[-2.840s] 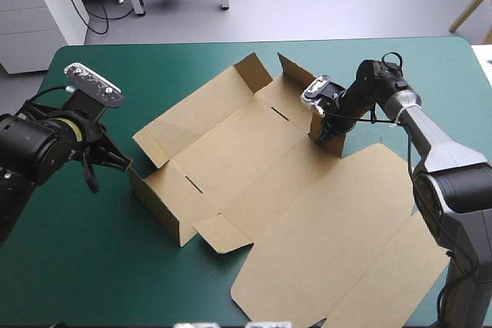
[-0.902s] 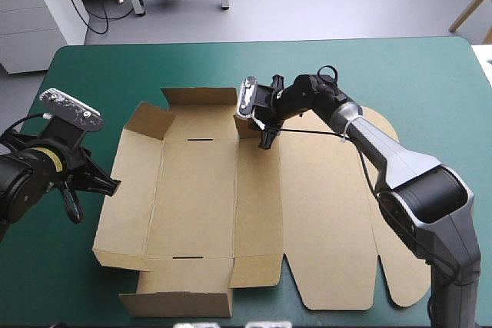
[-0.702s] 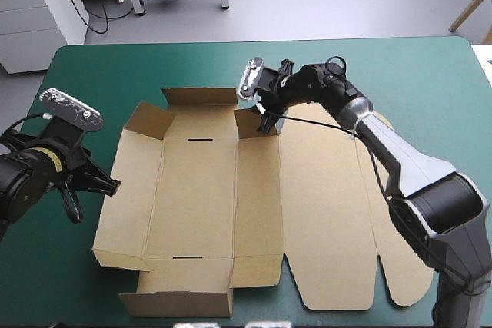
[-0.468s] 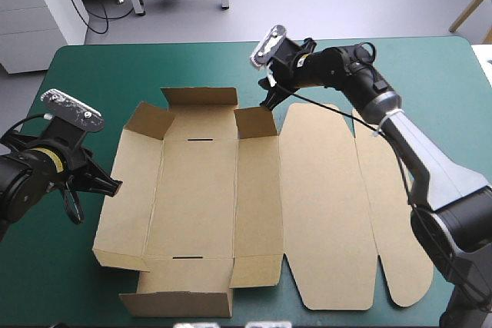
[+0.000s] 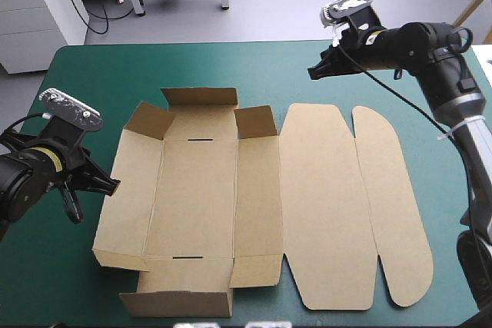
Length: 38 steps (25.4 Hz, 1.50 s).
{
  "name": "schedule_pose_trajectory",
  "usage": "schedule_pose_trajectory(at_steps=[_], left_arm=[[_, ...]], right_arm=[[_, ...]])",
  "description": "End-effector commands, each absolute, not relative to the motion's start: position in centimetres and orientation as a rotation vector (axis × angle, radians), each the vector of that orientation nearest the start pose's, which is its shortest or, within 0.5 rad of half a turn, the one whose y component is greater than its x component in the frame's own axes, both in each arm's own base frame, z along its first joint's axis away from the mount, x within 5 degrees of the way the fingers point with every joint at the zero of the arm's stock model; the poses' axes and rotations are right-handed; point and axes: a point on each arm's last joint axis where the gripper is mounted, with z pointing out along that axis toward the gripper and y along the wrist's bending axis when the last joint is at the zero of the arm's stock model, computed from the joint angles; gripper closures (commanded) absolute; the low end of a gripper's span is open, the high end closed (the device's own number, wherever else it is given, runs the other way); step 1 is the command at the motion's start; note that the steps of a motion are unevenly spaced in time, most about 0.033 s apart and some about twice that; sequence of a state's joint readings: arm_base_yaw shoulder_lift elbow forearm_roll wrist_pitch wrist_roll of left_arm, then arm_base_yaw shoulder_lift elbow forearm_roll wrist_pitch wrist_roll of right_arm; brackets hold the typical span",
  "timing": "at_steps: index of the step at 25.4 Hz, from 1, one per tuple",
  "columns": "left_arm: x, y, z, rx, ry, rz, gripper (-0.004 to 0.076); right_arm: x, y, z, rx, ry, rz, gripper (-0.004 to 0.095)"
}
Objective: Fold the box
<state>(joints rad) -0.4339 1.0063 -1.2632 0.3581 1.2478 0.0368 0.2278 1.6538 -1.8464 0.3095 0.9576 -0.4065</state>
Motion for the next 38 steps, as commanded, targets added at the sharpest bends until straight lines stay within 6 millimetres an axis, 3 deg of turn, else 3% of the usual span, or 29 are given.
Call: schedule_pose_trajectory(at_steps=[1,11,20,26,28,31,35,38], left_arm=[[16.1,-3.9,43.4,0.526,2.259,0.297,0.0734],[16.6,-4.0,43.4,0.504,2.245,0.305,0.0732],[19.4,-5.5,42.2,0.506,2.278,0.275,0.0709],[22.2,-5.0,41.8,0.462,2.342,0.059,0.0709],[23.3,-3.7,41.5,0.423,2.381,-0.092,0.0709],[24.6,0.2,40.3,0.337,2.454,-0.275,0.0709],[24.7,5.2,40.0,0.124,2.414,-0.507,0.0709],[24.0,8.1,40.3,-0.032,2.366,-0.497,0.0709]], right_arm=[[32.9,8.6,47.2,-0.539,2.063,0.288,0.0926],[31.7,6.4,46.2,-0.528,2.263,0.295,0.0926],[29.5,5.3,45.2,-0.514,2.316,0.259,0.0926],[26.3,4.7,43.8,-0.497,2.312,0.216,0.0926],[24.5,4.5,43.0,-0.49,2.315,0.215,0.0926],[21.7,4.1,41.8,-0.473,2.307,0.198,0.0927],[18.6,3.6,41.0,-0.445,2.294,0.175,0.0927],[16.8,3.2,41.1,-0.402,2.276,0.151,0.0927]])
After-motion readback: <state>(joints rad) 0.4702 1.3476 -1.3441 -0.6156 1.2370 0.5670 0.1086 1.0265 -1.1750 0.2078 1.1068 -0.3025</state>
